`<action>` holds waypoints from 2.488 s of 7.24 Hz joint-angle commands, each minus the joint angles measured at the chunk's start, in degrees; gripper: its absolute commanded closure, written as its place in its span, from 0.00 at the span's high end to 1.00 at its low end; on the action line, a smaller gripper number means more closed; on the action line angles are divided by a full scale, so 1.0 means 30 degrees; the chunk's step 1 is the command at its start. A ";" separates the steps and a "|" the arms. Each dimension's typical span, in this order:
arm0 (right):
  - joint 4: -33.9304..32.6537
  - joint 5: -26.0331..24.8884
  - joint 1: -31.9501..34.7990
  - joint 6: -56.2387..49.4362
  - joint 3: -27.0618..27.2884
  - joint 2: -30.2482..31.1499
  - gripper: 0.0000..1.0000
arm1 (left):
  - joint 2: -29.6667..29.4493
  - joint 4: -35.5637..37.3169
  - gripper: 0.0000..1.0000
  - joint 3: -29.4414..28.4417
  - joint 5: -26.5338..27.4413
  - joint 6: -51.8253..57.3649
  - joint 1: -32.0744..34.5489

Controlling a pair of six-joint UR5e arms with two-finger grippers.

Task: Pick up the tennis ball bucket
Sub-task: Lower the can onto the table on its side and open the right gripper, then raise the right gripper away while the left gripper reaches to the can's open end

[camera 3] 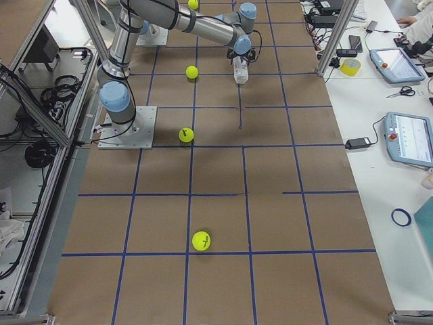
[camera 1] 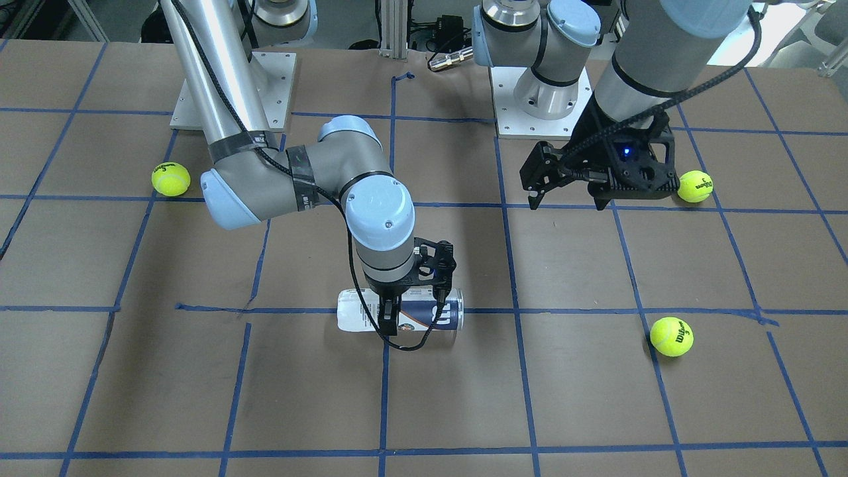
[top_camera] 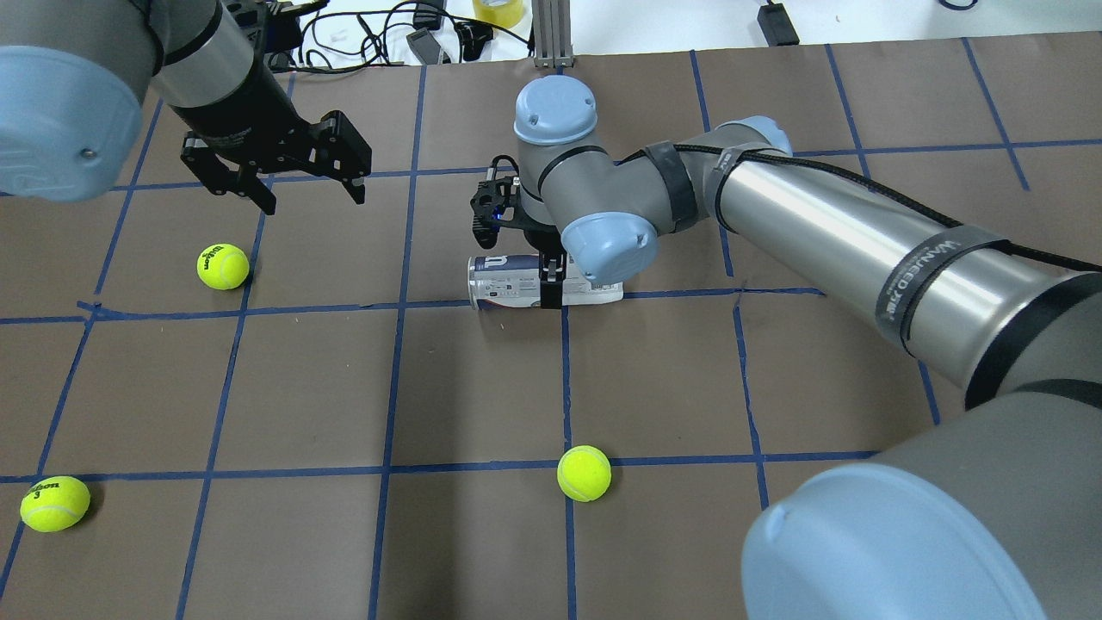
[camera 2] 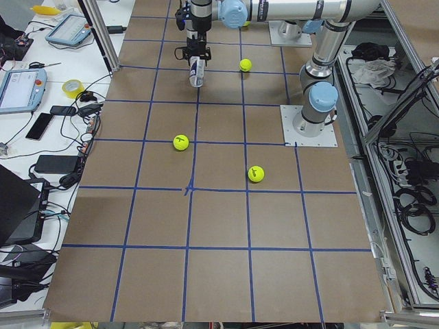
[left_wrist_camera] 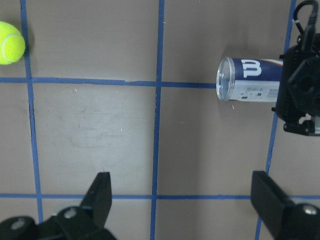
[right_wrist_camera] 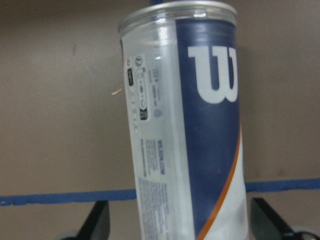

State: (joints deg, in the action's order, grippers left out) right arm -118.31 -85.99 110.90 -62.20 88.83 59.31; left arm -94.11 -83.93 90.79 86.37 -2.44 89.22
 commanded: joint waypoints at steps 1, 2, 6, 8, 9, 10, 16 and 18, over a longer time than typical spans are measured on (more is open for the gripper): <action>0.2131 -0.0018 -0.1246 0.3753 0.0272 0.1756 1.00 | -0.1989 0.0758 1.00 0.0380 -0.1272 0.0400 -0.0002; 0.3098 -0.0048 -0.2385 0.5367 0.0272 0.2285 1.00 | -0.2869 0.1281 1.00 0.0527 -0.1454 0.0665 -0.0002; 0.6320 -0.1068 -0.3976 1.4895 0.0682 0.5565 1.00 | -0.7206 0.4619 1.00 0.0471 -0.6782 0.1136 -0.0031; 0.6506 -0.3230 -0.4269 1.8878 0.0682 0.6739 1.00 | -0.8410 0.5651 1.00 -0.0345 -0.7837 0.1109 -0.0206; 0.6448 -0.3357 -0.4561 1.9382 0.0682 0.7585 1.00 | -0.8821 0.5651 1.00 -0.0437 -0.9089 0.0846 -0.0323; 0.6651 -0.3185 -0.5086 2.1040 0.0682 0.8028 1.00 | -0.9232 0.5622 1.00 -0.0177 -0.9305 0.0844 -0.0353; 0.6681 -0.0521 -0.6671 2.0880 0.0594 1.1430 1.00 | -0.9442 0.5387 0.92 0.0558 -0.9834 -0.0416 -0.0090; 0.6828 -0.0840 -0.6762 2.0765 0.0769 1.1315 1.00 | -0.9471 0.5387 0.68 0.0558 -0.9806 -0.0445 -0.0090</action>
State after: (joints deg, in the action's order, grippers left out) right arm -98.04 -88.42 90.74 0.30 90.75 93.29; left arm -122.61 -67.76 92.45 56.94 -3.72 88.97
